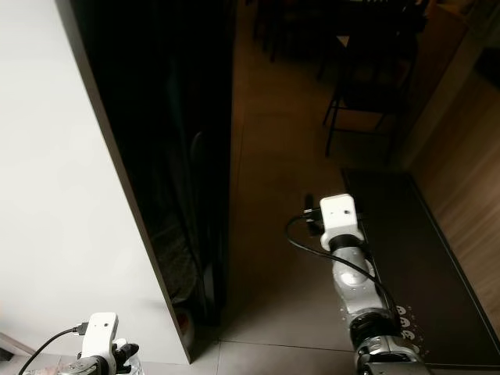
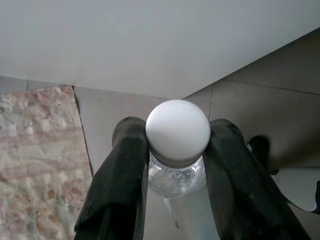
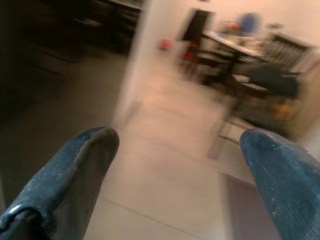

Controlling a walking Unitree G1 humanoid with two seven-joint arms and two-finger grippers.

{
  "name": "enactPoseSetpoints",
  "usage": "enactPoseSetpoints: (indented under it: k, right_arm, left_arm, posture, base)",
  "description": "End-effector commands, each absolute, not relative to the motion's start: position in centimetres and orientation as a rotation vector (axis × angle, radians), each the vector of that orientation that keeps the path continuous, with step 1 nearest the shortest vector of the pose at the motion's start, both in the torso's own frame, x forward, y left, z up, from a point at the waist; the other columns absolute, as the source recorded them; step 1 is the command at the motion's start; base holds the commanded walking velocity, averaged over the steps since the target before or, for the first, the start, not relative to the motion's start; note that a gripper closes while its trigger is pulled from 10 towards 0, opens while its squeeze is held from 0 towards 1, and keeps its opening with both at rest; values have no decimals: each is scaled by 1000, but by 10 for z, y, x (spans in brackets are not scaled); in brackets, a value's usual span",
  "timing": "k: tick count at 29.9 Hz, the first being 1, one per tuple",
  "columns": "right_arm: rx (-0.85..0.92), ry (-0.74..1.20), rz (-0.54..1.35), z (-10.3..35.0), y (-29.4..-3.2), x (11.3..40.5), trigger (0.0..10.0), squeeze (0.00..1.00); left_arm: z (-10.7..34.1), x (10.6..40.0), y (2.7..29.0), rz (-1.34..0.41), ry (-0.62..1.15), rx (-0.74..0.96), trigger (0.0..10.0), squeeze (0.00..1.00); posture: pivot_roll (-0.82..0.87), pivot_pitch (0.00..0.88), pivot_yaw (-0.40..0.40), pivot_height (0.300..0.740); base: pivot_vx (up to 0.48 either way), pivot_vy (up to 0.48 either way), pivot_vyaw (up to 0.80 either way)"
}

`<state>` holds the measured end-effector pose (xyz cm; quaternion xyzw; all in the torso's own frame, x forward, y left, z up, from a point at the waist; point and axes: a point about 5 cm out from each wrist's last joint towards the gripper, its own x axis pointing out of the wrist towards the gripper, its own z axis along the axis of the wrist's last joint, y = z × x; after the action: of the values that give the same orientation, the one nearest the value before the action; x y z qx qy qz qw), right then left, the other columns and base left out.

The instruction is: Restocking fridge

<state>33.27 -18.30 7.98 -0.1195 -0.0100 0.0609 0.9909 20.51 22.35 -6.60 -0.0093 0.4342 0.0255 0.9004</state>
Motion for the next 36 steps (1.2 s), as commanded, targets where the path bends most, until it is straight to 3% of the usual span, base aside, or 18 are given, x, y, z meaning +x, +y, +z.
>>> enactPoseSetpoints:
  k: [1, 9, 11, 17, 22, 32, 36]
  right_arm:
    - [-120, -60, 255, 88, -172, 334, 10000, 0]
    - [-99, -76, 383, 89, -166, 330, 10000, 0]
    - [37, 22, 672, 77, -158, 311, 10000, 0]
    - [160, 106, 940, 73, -150, 290, 10000, 0]
    - [151, 39, 921, 89, -147, 300, 10000, 0]
    - [62, -90, 983, 131, -118, 318, 10000, 0]
    - [-3, -166, 906, 147, -103, 330, 10000, 0]
  left_arm:
    - [-66, 205, 224, 39, 906, -4, 10000, 0]
    - [-66, 205, 223, 39, 907, -5, 10000, 0]
    - [-66, 206, 223, 44, 908, -9, 10000, 0]
    - [-66, 206, 223, 41, 909, -11, 10000, 0]
    - [-66, 206, 223, 40, 907, -9, 10000, 0]
    - [-65, 206, 223, 42, 905, -6, 10000, 0]
    - [-66, 206, 223, 43, 905, -8, 10000, 0]
  posture:
    - [-26, 0, -52, 740]
    - [-28, 0, -51, 740]
    - [-32, 0, -59, 740]
    - [-32, 0, -61, 740]
    - [-34, 0, -58, 740]
    - [-21, 0, -55, 740]
    - [-18, 0, -57, 740]
  base:
    - [0, 0, 0]
    - [0, 0, 0]
    - [0, 0, 0]
    - [0, 0, 0]
    - [0, 0, 0]
    - [0, 0, 0]
    - [0, 0, 0]
